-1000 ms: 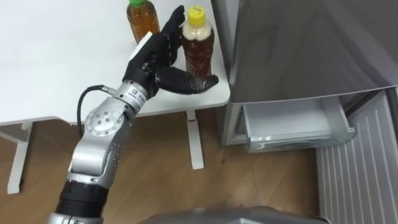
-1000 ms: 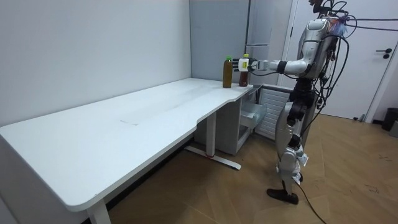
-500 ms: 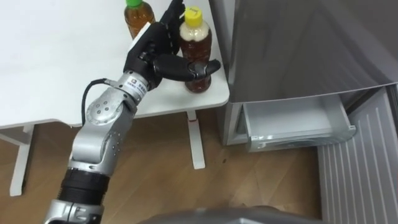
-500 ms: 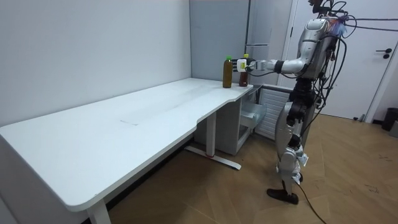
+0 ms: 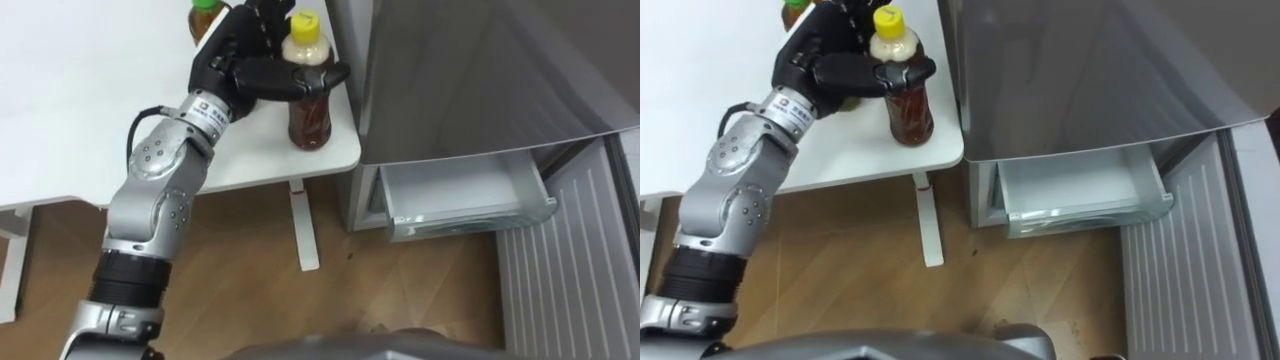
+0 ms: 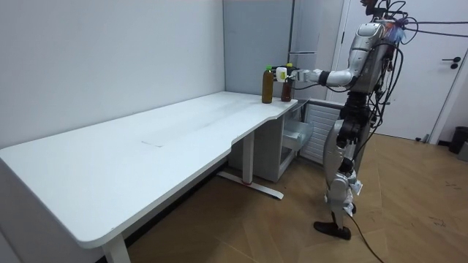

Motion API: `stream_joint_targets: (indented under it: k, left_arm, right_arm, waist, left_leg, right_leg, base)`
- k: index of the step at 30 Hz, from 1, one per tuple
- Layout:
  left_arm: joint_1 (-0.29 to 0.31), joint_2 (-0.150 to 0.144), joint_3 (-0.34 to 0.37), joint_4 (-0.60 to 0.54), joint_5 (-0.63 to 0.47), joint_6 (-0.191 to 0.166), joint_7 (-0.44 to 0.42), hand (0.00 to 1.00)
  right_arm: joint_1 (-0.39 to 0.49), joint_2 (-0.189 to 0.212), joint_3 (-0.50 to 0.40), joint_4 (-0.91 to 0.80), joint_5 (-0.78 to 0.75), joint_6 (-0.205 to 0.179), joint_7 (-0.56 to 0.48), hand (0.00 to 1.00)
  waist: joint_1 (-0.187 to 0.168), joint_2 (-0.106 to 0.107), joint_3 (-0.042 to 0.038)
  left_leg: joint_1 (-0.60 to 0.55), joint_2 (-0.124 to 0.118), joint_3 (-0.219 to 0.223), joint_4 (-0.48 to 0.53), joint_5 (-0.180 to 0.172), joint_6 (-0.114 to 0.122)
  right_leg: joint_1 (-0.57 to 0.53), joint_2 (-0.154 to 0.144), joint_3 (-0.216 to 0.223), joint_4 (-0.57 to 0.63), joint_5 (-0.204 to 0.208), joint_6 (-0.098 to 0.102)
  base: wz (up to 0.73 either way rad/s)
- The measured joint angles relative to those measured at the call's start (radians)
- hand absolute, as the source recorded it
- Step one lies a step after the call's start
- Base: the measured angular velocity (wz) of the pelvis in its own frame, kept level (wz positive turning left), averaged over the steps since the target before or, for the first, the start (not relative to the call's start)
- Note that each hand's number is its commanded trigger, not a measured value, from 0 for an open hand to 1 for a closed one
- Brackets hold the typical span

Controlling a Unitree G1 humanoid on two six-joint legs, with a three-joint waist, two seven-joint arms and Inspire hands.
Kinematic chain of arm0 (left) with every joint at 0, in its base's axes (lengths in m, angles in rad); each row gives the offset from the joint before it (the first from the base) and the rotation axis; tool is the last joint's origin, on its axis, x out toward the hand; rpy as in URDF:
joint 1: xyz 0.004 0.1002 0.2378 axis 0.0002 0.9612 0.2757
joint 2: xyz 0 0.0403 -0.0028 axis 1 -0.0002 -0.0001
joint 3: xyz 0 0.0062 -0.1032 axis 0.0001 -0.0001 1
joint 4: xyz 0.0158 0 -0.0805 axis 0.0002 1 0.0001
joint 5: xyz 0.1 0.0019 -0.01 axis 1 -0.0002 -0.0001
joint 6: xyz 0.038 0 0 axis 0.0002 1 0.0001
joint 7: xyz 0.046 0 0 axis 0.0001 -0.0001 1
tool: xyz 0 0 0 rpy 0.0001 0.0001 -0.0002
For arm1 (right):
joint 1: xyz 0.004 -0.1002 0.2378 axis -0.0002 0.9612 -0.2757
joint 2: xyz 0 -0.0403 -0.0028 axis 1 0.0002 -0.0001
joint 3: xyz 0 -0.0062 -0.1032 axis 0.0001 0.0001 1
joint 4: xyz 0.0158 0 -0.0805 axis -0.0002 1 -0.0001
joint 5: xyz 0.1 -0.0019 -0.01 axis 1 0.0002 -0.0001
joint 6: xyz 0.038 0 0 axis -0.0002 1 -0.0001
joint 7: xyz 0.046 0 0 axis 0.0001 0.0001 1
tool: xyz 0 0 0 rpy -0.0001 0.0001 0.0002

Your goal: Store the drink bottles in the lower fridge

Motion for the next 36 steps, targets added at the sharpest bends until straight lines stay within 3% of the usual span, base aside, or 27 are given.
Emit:
stream_joint_targets:
  k: [8,11,20,26,36]
  left_arm:
    - [-0.025,0.011,0.001,0.025,-0.017,0.000,0.005,0.00]
    - [-0.027,0.013,0.001,0.017,-0.017,0.000,0.021,0.00]
    - [-0.091,0.018,0.000,0.017,-0.016,0.000,0.053,0.00]
    - [-0.092,0.019,-0.001,0.021,-0.016,0.000,0.059,0.00]
    - [-0.092,0.019,-0.031,0.074,-0.015,0.000,0.039,0.00]
  right_arm:
    - [0.003,0.000,0.000,0.002,0.000,0.002,0.001,0.00]
    - [0.003,0.000,-0.001,0.000,0.000,0.005,-0.002,0.00]
    - [0.001,-0.001,-0.001,0.001,0.000,0.007,-0.027,0.00]
    - [-0.002,-0.001,0.000,0.003,0.000,0.007,-0.037,0.00]
    - [-0.008,-0.001,0.001,0.004,0.000,0.007,-0.038,0.00]
  waist:
    - [-0.002,0.025,0.0038]
    - [-0.005,0.030,-0.0002]
    - [-0.006,0.023,0.0049]
    - [-0.008,0.018,0.0078]
    - [-0.010,0.027,0.0020]
  left_leg:
    - [-0.003,0.001,0.001,0.001,0.000,0.000]
    - [-0.016,0.001,0.001,0.003,0.001,0.002]
    - [-0.016,0.000,0.001,0.001,0.002,0.003]
    - [-0.016,0.000,0.001,0.001,0.002,0.003]
    - [-0.015,0.000,0.003,0.001,0.002,0.003]
  right_leg:
    - [-0.008,0.000,0.002,0.011,0.000,0.001]
    - [-0.020,0.000,0.003,0.012,-0.001,0.001]
    - [-0.022,0.000,0.004,0.012,0.000,0.001]
    - [-0.021,0.000,0.004,0.012,0.000,0.000]
    - [-0.022,-0.001,0.007,0.012,0.000,0.000]
  base:
    - [0.00]
    - [0.00]
    - [0.00]
    - [0.00]
    - [0.00]
